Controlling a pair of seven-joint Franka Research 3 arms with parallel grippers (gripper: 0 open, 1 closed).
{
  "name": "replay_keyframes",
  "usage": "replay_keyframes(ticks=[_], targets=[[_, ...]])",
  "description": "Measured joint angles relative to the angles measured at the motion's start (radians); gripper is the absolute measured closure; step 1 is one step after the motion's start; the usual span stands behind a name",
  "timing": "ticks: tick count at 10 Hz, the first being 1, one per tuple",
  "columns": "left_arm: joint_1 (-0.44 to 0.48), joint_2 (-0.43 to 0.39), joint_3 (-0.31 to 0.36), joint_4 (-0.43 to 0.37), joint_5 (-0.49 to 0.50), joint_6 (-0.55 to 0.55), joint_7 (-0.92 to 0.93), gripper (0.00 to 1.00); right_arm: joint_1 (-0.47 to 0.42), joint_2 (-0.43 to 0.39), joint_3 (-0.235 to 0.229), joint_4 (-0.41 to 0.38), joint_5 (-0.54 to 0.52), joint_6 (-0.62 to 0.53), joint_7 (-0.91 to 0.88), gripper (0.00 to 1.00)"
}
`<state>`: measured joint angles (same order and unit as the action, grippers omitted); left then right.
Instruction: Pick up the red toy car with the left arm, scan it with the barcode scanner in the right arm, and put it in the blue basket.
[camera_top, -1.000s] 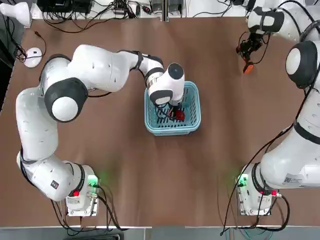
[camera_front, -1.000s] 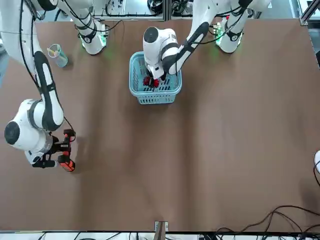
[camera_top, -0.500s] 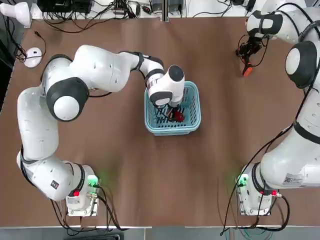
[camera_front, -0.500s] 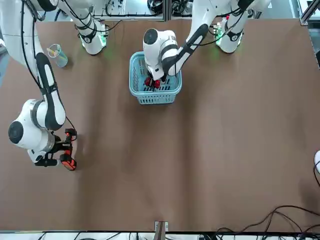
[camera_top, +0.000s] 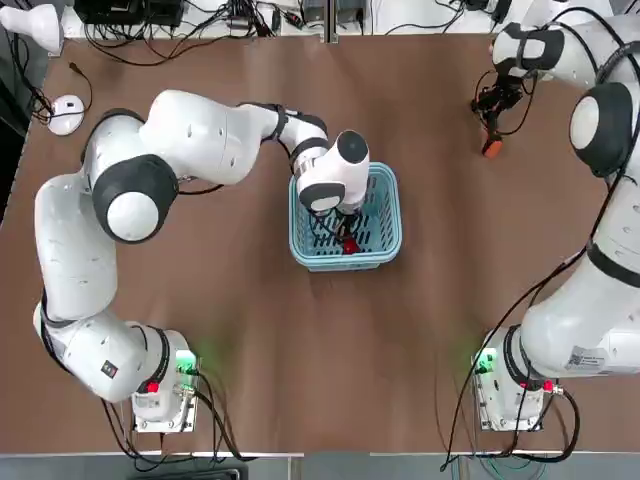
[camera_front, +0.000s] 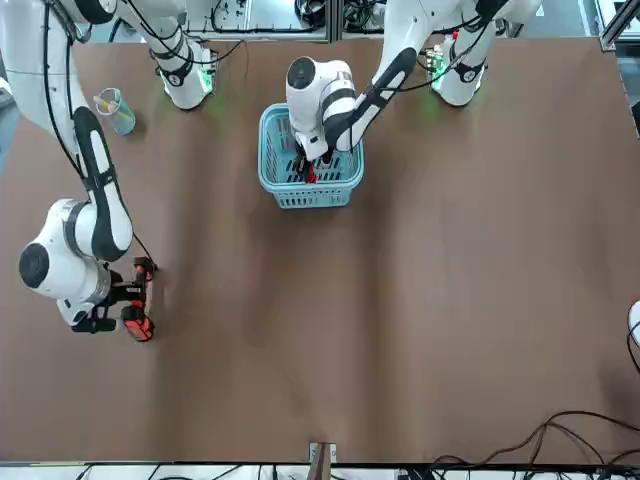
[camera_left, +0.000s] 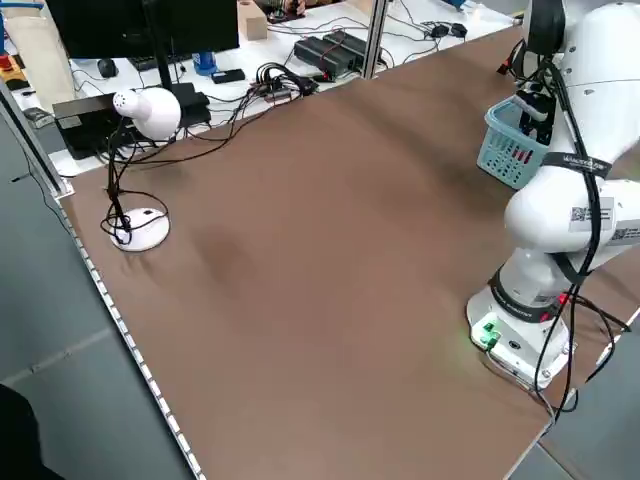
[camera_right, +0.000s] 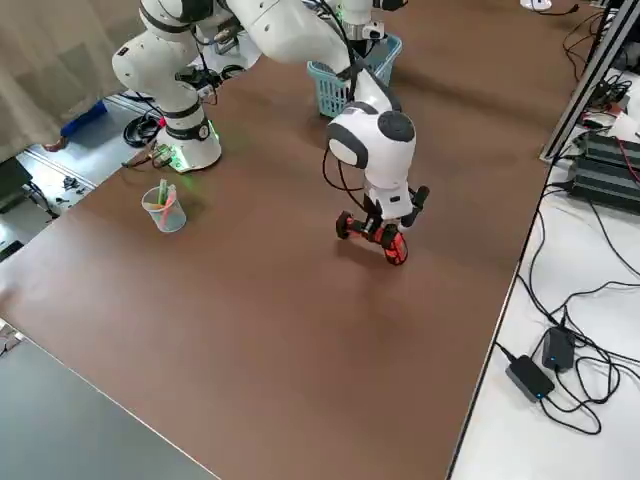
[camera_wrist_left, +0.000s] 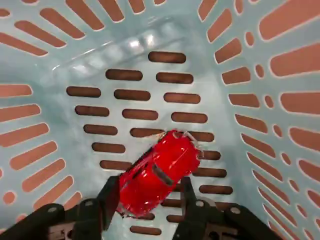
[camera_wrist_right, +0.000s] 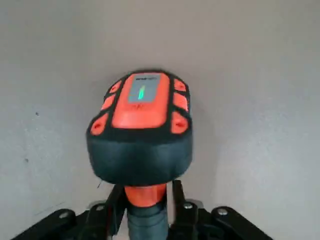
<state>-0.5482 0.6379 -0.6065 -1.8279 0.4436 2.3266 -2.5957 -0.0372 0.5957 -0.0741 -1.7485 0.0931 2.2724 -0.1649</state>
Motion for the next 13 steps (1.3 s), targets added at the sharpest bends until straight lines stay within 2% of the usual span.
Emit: replay_keyframes(ticks=[4,6,8,10,11,13], targets=[[0.000,-0.003,-0.003,0.011,0.001,-0.045,0.020,0.39,0.000,0.000,0.000,0.000,0.000,0.000,0.000,0.28],[0.000,-0.036,-0.013,0.028,0.001,-0.110,0.026,0.39,0.000,0.000,0.000,0.006,0.000,0.000,0.000,0.01],[0.000,-0.096,-0.030,0.034,0.001,-0.157,0.040,0.39,0.001,-0.008,0.001,0.036,0.000,-0.027,0.000,0.00],[0.008,-0.174,-0.029,0.046,0.001,-0.212,0.096,0.34,0.001,-0.044,-0.002,0.104,-0.001,-0.164,0.000,0.00],[0.020,-0.223,-0.025,0.049,0.001,-0.276,0.147,0.29,0.000,-0.066,-0.005,0.153,-0.001,-0.264,0.002,0.00],[0.094,-0.315,-0.023,0.049,-0.016,-0.351,0.290,0.07,0.001,-0.098,-0.008,0.234,-0.002,-0.380,0.080,0.00]])
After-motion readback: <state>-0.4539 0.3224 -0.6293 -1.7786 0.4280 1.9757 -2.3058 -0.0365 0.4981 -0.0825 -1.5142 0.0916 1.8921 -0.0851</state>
